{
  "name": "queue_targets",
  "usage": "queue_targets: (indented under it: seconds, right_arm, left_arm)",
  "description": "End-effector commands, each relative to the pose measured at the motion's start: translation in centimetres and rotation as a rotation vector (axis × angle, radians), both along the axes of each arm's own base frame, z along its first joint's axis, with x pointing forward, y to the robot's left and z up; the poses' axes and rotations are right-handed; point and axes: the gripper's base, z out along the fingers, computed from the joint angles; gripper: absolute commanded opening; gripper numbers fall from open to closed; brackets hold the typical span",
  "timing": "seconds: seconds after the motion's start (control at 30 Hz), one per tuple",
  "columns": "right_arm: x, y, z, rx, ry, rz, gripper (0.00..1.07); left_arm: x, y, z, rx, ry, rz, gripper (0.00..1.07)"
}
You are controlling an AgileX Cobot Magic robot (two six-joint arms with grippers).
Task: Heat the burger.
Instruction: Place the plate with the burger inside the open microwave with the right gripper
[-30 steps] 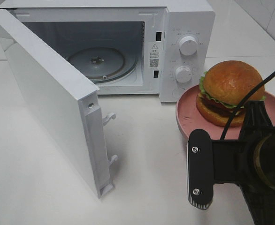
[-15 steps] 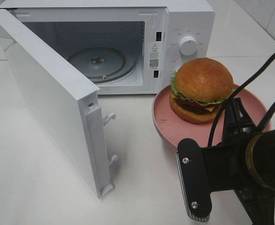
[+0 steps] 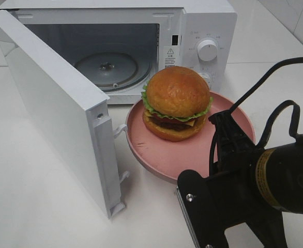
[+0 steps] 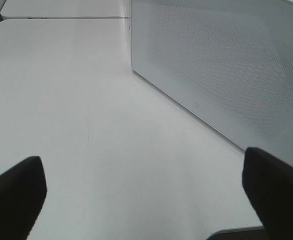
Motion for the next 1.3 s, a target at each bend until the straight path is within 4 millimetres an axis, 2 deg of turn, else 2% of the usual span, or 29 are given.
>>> queue_targets:
  seconds: [0.03, 0.13, 0.37, 0.6, 1.0, 1.3]
  right_arm:
    - [0.8, -0.2, 0.4, -0.007, -0.046, 0.04, 0.02]
    - [1.7, -0.6, 0.5, -0.009, -0.064, 0.082, 0.02]
    - [2.3, -0.5, 0.6, 0.015, -0.073, 0.176, 0.02]
    - [3.5, -1.3, 0.6, -0.004, -0.096, 0.234, 0.02]
    - [5.0, -2.7, 0.7, -0.028, -0.113, 0.281, 0.0]
    - [6.8, -3.7, 1.8, -0.036, -0.135, 0.279, 0.0]
  left_arm:
    - [-0.2, -0.1, 0.1, -0.009, -0.029, -0.005, 1.0]
    - [-0.2, -0.1, 0.1, -0.009, -0.029, -0.005, 1.0]
    - [-0.2, -0.1, 0.1, -0.009, -0.029, -0.005, 1.0]
    - [-0.2, -0.1, 0.1, -0.009, -0.029, -0.005, 1.0]
    - [-0.2, -0.1, 0.1, -0.009, -0.029, -0.005, 1.0]
    - [-0.2, -0.1, 0.1, -0.009, -0.029, -0.005, 1.0]
